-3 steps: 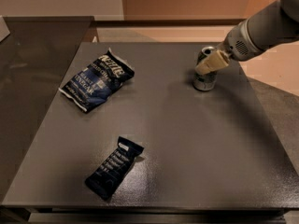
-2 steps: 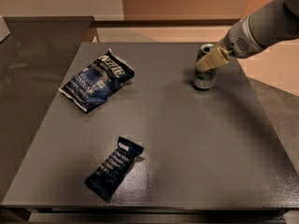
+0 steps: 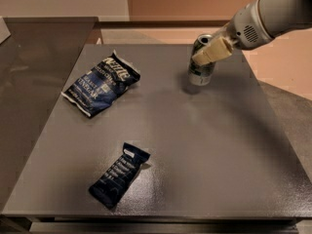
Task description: Move 7up can near blue chip bag
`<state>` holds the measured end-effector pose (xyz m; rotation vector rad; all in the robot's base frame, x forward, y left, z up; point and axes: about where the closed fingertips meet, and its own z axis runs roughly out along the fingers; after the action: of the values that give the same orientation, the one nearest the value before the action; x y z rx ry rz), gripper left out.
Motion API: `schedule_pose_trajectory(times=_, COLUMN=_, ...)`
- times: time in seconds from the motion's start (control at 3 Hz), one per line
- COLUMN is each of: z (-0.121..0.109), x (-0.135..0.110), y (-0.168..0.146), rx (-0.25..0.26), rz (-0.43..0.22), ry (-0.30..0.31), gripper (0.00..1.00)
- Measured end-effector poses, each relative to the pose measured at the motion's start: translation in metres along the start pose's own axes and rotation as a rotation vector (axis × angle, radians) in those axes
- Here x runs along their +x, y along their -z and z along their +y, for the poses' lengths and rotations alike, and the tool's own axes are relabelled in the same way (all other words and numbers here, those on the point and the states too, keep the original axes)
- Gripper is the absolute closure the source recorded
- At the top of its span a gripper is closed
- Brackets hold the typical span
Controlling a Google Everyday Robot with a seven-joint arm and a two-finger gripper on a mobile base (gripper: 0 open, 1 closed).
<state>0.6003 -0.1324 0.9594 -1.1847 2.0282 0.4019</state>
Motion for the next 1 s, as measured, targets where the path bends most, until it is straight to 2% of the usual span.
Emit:
schedule_pose_trajectory(times=0.33, z=0.032, x=-0.034, y=-0.011, rx=-0.095, rz=-0.047, ry=0.072, gripper=1.00)
schedule_pose_trajectory(times=0.67, z=0.063, x=-0.057, y=-0.032, rx=-0.184, rz=-0.063, ry=0.130, gripper=1.00)
schedule_pose_trajectory(times=1.0, z=0.089, x=-0.071, y=-0.056, rx=-0.254, rz=-0.053, ry=0.181, gripper=1.00)
